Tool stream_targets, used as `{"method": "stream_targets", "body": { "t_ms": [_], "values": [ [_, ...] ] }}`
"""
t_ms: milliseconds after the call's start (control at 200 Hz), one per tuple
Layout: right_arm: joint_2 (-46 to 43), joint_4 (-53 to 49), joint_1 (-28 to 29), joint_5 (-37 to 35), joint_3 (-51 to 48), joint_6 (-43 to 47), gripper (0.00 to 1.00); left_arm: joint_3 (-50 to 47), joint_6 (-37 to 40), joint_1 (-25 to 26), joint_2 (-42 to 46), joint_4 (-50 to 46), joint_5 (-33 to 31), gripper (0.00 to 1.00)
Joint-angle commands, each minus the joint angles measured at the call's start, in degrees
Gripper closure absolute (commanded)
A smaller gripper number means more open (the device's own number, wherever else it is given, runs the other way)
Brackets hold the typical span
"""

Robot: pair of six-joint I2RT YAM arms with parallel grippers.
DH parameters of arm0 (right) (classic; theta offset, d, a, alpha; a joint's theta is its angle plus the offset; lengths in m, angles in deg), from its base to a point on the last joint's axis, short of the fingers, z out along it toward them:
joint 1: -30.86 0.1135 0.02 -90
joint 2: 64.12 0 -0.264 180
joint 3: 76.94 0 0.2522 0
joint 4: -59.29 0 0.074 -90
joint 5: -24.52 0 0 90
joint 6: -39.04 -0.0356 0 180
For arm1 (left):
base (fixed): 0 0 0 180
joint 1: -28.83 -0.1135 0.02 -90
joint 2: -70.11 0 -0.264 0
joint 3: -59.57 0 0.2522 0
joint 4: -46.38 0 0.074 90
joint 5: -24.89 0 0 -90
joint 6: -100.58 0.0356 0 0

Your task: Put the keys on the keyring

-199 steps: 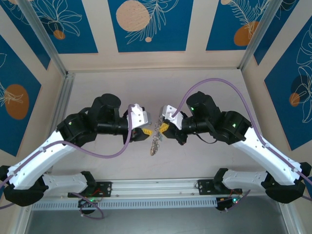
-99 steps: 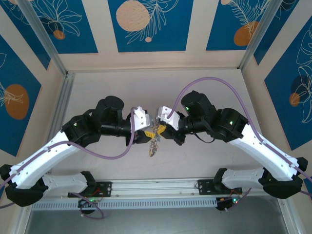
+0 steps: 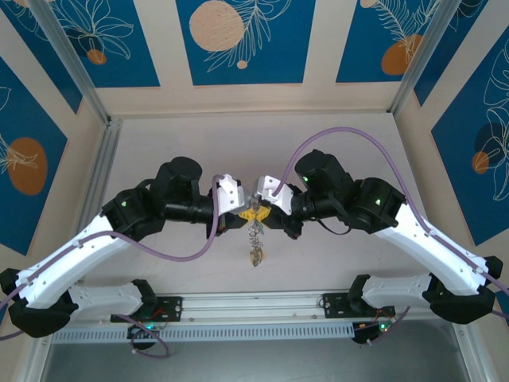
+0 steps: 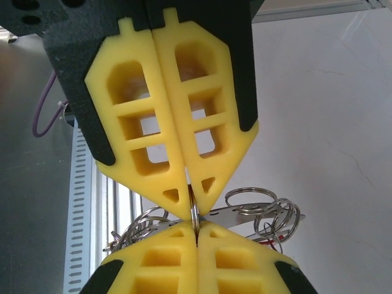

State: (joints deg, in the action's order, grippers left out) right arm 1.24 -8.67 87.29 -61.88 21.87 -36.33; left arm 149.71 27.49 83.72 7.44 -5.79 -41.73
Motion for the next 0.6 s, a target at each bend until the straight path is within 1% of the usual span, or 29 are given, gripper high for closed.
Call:
{"method": "stream_targets", "body": {
  "t_ms": [0,75,125,205,380,595],
  "values": [
    [-2.87,3.9,0.53,1.68,-0.51,0.49,0.99,-1.33,-0.83,0.3,1.03,3.03,2.02,1.0],
    [-4.7,5.94,0.22,1.86,-2.23,-0.21,0.85,-2.83,-1.99,0.06,2.34,5.64,2.4,1.0],
    [-6.31,7.63,-0.29,1.94,-3.81,-1.18,0.76,-4.58,-3.31,-0.36,3.7,8.64,3.72,1.0],
    [-9.03,9.97,-1.8,2.5,-6.63,-3.0,0.67,-7.74,-5.91,-1.17,6.2,13.8,5.87,1.0],
    [-15.63,14.61,-5.71,7.49,-12.91,-7.36,0.61,-15.31,-12.01,-2.96,11.0,26.72,10.31,1.0],
    [-20.64,19.03,-9.2,13.98,-18.63,-10.13,0.61,-23.46,-22.12,-5.12,13.08,46.36,16.27,1.0]
  ]
}}
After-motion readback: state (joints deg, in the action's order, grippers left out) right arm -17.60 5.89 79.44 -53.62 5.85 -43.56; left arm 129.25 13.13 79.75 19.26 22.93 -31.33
